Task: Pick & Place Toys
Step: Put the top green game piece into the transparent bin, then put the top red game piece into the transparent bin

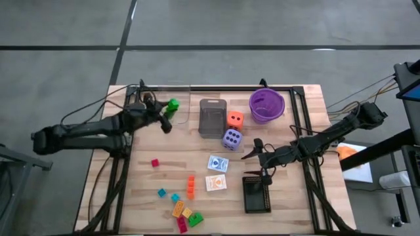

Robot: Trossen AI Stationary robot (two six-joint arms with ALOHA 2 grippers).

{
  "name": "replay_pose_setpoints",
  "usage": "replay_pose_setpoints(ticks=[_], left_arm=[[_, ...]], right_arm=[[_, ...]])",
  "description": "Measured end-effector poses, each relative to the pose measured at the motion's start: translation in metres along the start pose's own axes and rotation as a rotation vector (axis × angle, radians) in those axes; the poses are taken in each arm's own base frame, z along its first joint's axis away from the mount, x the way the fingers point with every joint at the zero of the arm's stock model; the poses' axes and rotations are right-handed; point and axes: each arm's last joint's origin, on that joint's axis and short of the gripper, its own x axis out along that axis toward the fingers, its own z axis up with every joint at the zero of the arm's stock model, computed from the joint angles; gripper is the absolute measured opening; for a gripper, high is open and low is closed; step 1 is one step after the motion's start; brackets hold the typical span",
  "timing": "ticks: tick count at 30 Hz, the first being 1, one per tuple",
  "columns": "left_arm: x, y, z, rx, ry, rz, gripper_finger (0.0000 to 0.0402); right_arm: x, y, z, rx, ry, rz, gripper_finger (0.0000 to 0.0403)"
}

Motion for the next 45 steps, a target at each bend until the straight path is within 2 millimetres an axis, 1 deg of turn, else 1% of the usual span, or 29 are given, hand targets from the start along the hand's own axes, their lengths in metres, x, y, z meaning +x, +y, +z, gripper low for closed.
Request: replay_pose_setpoints(ticks=[3, 8, 12, 14, 17, 18, 20, 23, 25, 27, 30, 33, 35, 40, 45], left_arm=[[0.006, 0.005, -0.006, 0.027, 0.043, 0.078, 0.0155], [0.024, 0.004, -0.031, 0.06, 0.252, 0.089, 0.0155], [0.037, -0.001, -0.044, 0.092, 0.346, 0.076, 0.0155], [0.041, -0.002, -0.049, 0.102, 0.38, 0.074, 0.0155], [0.046, -0.004, -0.05, 0.097, 0.388, 0.062, 0.016], [0.047, -0.005, -0.05, 0.09, 0.39, 0.051, 0.0179], [0.047, -0.005, -0.049, 0.068, 0.398, 0.045, 0.0241], [0.046, -0.004, -0.041, 0.047, 0.39, 0.044, 0.033], [0.046, -0.004, -0.034, 0.043, 0.38, 0.043, 0.0369], [0.046, -0.003, -0.031, 0.05, 0.4, 0.042, 0.0389], [0.045, -0.004, -0.018, 0.051, 0.393, 0.021, 0.0387], [0.039, -0.007, -0.004, 0.045, 0.386, -0.062, 0.0366], [0.031, -0.011, 0.007, 0.052, 0.393, -0.126, 0.035], [0.002, -0.028, 0.023, 0.102, 0.473, -0.262, 0.0317], [-0.031, -0.053, 0.028, 0.104, 0.538, -0.394, 0.0306]], right_arm=[[0.0, 0.0, 0.0, -0.003, 0.0, 0.0, 0.0275], [0.0, 0.0, 0.0, -0.01, 0.0, 0.0, 0.0275], [0.0, 0.0, 0.0, -0.01, 0.001, 0.0, 0.0275], [0.0, 0.0, 0.0, -0.005, 0.001, 0.0, 0.0275], [0.0, 0.0, 0.0, 0.0, 0.001, 0.002, 0.0275], [0.0, 0.001, 0.0, 0.0, 0.002, 0.003, 0.0275], [0.0, 0.001, 0.0, 0.0, 0.001, 0.003, 0.0275], [0.0, 0.001, 0.0, 0.0, 0.002, 0.003, 0.0275], [0.0, 0.001, 0.0, -0.001, 0.004, 0.003, 0.0275], [0.0, 0.001, -0.001, -0.001, 0.005, 0.003, 0.0275], [0.0, 0.001, -0.001, -0.001, 0.009, 0.003, 0.0275], [0.0, 0.001, -0.001, 0.001, 0.01, 0.003, 0.0275], [0.0, 0.001, -0.001, 0.001, 0.013, 0.005, 0.0275], [0.0, 0.001, -0.004, -0.004, 0.037, 0.004, 0.0275], [0.0, 0.001, -0.004, -0.006, 0.042, 0.005, 0.0275]])
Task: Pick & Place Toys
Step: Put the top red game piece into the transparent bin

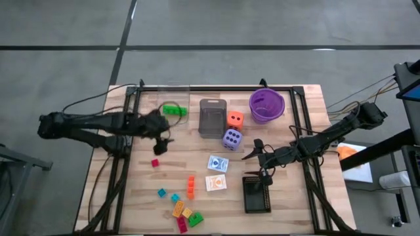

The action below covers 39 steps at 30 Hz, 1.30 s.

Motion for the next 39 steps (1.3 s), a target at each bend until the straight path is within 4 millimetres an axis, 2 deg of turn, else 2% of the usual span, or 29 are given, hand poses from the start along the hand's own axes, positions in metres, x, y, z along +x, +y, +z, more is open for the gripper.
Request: replay_pose_setpoints(ticks=[5, 11, 17, 21, 28, 33, 39], left_arm=[[-0.009, -0.034, -0.015, -0.025, 0.062, -0.114, 0.0306], [-0.014, -0.068, -0.034, -0.066, 0.153, -0.165, 0.0306], [-0.004, -0.091, -0.047, -0.065, 0.24, -0.122, 0.0319], [0.013, -0.098, -0.057, -0.059, 0.345, -0.024, 0.035], [0.046, -0.099, -0.086, -0.013, 0.528, 0.09, 0.0397], [0.059, -0.095, -0.105, -0.009, 0.574, 0.116, 0.0387], [0.067, -0.091, -0.119, -0.022, 0.553, 0.089, 0.034]], right_arm=[[0.0, 0.0, 0.0, 0.0, 0.0, 0.0, 0.0275], [0.0, 0.0, 0.0, 0.003, 0.0, 0.0, 0.0275], [0.0, 0.0, 0.0, 0.003, 0.0, 0.0, 0.0275], [0.0, 0.0, 0.0, 0.003, 0.001, 0.002, 0.0275], [0.0, 0.001, -0.001, 0.015, 0.007, 0.027, 0.0275], [0.0, 0.001, -0.001, 0.016, 0.013, 0.026, 0.0275], [0.0, 0.001, -0.001, 0.018, 0.013, 0.026, 0.0275]])
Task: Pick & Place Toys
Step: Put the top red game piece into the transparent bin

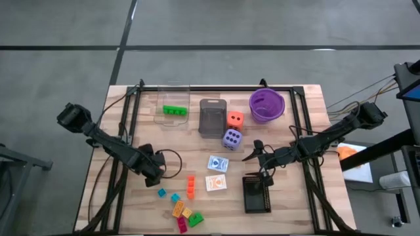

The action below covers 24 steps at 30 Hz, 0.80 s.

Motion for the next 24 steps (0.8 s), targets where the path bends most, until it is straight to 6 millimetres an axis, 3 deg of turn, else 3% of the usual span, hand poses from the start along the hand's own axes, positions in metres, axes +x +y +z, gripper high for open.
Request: replay_pose_setpoints(ticks=[6, 13, 17, 24], left_arm=[[0.001, -0.001, 0.0, -0.003, -0.006, -0.02, 0.0263], [0.001, -0.002, 0.001, -0.005, -0.017, -0.025, 0.0132], [-0.003, -0.005, 0.006, 0.005, -0.067, -0.016, 0.0132], [-0.035, -0.015, 0.034, 0.028, -0.467, -0.059, 0.0132]], right_arm=[[0.0, 0.0, 0.0, 0.001, 0.001, -0.001, 0.0275], [0.0, 0.0, 0.0, 0.007, 0.005, -0.002, 0.0275], [0.0, 0.0, -0.001, 0.007, 0.006, -0.002, 0.0275], [0.0, 0.0, -0.001, 0.007, 0.006, -0.003, 0.0275]])
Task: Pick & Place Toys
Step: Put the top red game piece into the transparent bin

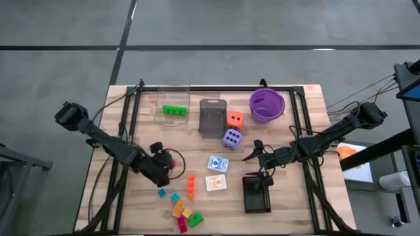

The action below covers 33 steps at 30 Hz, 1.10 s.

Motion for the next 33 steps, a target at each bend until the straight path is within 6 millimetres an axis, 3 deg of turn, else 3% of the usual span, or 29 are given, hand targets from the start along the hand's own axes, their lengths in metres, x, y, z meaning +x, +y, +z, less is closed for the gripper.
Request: replay_pose_setpoints(ticks=[5, 10, 14, 17, 27, 33], left_arm=[[-0.003, -0.002, 0.024, 0.003, -0.435, -0.15, 0.0132], [0.01, 0.019, 0.021, -0.034, -0.728, -0.23, 0.0132], [0.023, 0.05, 0.018, -0.127, -0.702, -0.128, 0.0132], [0.024, 0.07, 0.026, -0.166, -0.65, -0.052, 0.0132], [-0.012, 0.144, 0.079, -0.274, -0.341, 0.297, 0.0132], [-0.003, 0.182, 0.073, -0.366, -0.124, 0.361, 0.0132]], right_arm=[[0.0, 0.0, 0.001, 0.003, -0.012, 0.001, 0.0275], [0.0, 0.0, 0.005, -0.006, -0.053, 0.004, 0.0275], [0.0, 0.0, 0.006, -0.016, -0.06, 0.004, 0.0275], [0.0, 0.0, 0.006, -0.016, -0.06, 0.004, 0.0275], [0.0, 0.0, 0.005, -0.019, -0.052, 0.003, 0.0275], [0.0, 0.0, 0.004, -0.025, -0.044, 0.003, 0.0275]])
